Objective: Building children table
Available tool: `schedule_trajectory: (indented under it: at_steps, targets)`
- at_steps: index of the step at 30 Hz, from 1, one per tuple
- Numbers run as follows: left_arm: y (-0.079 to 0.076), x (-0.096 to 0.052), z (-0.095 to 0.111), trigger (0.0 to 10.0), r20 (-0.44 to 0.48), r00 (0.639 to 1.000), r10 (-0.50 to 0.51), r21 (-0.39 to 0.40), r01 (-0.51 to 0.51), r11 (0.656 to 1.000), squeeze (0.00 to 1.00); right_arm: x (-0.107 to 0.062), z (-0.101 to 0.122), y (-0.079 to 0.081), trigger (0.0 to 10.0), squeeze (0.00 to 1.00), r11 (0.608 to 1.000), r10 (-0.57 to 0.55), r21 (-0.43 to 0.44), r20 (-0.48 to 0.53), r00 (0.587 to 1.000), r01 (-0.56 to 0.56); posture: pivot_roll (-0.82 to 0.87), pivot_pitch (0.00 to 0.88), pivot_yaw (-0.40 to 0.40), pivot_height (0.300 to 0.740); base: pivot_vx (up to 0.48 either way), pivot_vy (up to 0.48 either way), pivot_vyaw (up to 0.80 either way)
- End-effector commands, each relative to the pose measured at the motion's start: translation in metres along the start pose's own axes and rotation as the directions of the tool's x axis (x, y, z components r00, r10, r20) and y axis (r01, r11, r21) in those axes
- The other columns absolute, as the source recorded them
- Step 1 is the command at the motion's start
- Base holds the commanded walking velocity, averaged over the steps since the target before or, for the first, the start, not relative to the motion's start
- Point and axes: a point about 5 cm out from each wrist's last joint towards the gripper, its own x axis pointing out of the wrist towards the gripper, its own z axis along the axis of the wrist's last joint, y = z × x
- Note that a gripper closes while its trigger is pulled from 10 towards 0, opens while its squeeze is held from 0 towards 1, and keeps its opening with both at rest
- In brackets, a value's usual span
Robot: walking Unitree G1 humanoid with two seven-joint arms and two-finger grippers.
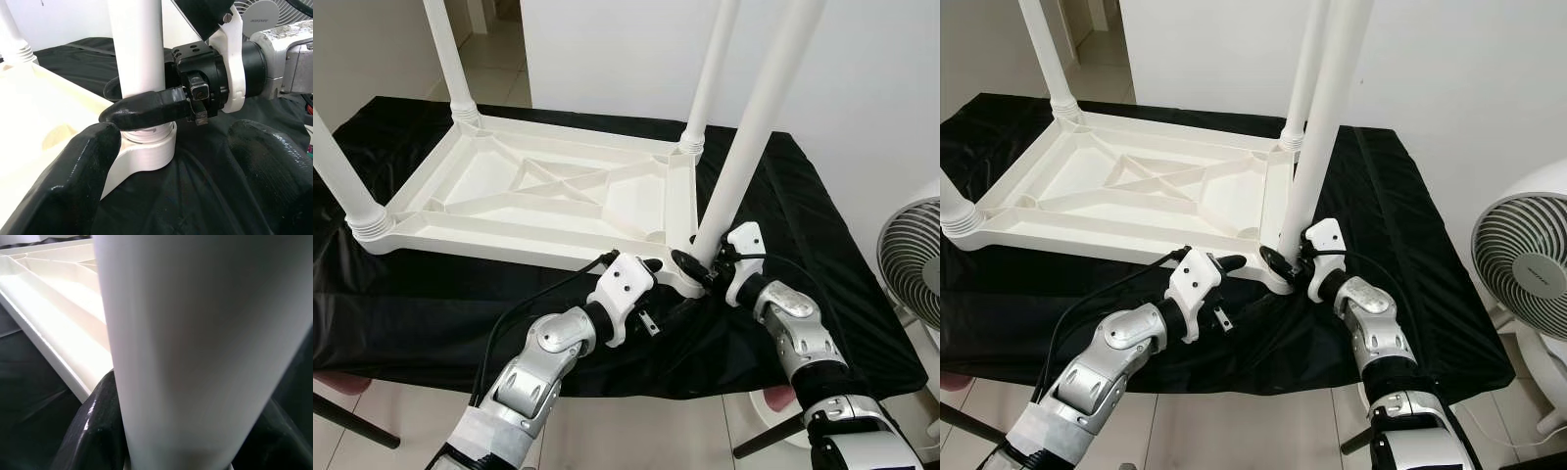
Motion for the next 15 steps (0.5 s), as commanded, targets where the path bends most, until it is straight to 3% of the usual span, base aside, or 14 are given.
schedule_trajectory:
  at_steps: [1, 15]
  targets:
    - [-0.001, 0.000, -0.002, 10.0, -0.013, 1.000, -0.011, 0.004, 0.011, 1.000, 0.00, -0.003, -0.011, 0.005, 10.0, 0.00, 1.000, -0.017, 0.009, -0.044, 0.999, 0.017, 0.09, 0.042, -0.051, 0.740, 0.000, 0.000, 0.00]
    - [-0.003, -0.002, -0.003, 10.0, -0.019, 1.000, -0.021, 0.004, 0.021, 1.000, 0.00, 0.005, -0.003, 0.049, 10.0, 0.00, 0.966, -0.255, 0.049, 0.044, 0.966, 0.253, 0.09, 0.032, -0.051, 0.740, 0.000, 0.000, 0.00]
